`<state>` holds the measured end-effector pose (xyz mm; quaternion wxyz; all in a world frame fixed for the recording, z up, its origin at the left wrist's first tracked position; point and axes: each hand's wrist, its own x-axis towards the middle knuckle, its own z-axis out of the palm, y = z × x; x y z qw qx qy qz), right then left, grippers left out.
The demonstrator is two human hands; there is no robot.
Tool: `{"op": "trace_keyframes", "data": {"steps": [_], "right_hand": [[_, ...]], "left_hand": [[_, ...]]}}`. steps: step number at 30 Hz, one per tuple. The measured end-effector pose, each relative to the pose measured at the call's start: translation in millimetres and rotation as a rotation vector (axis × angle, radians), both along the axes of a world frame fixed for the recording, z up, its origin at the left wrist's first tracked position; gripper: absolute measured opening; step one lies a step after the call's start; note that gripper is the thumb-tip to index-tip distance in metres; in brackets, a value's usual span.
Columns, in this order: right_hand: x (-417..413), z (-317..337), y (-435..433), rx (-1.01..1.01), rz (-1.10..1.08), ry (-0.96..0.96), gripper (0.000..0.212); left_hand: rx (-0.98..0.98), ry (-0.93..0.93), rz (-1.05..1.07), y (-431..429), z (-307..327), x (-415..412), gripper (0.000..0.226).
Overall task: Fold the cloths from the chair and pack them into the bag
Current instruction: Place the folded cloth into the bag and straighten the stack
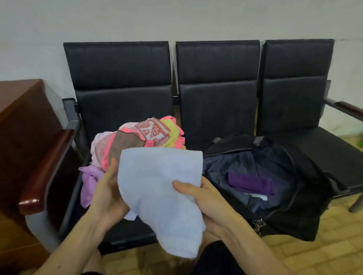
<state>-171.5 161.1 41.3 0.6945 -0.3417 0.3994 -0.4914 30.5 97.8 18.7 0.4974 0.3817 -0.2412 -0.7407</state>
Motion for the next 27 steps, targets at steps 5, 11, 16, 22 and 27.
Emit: {"op": "trace_keyframes", "data": {"steps": [5, 11, 16, 22, 27], "right_hand": [[-30, 2, -1, 0.075, -0.150, -0.055, 0.033], [-96, -39, 6, 0.236, -0.262, 0.041, 0.026], [-152, -83, 7, 0.378, -0.372, 0.092, 0.029], [-212, -106, -26, 0.398, -0.505, 0.072, 0.025], [-282, -115, -98, 0.404, -0.533, 0.129, 0.031]], "left_hand": [[0.130, 0.092, -0.200, 16, -29, -38, 0.073], [0.119, -0.202, -0.449, 13, -51, -95, 0.032], [0.111, -0.365, -0.536, -14, -87, -150, 0.042], [0.145, -0.335, -0.624, -71, -105, -224, 0.040], [0.226, -0.308, -0.627, -142, -124, -291, 0.035]]}}
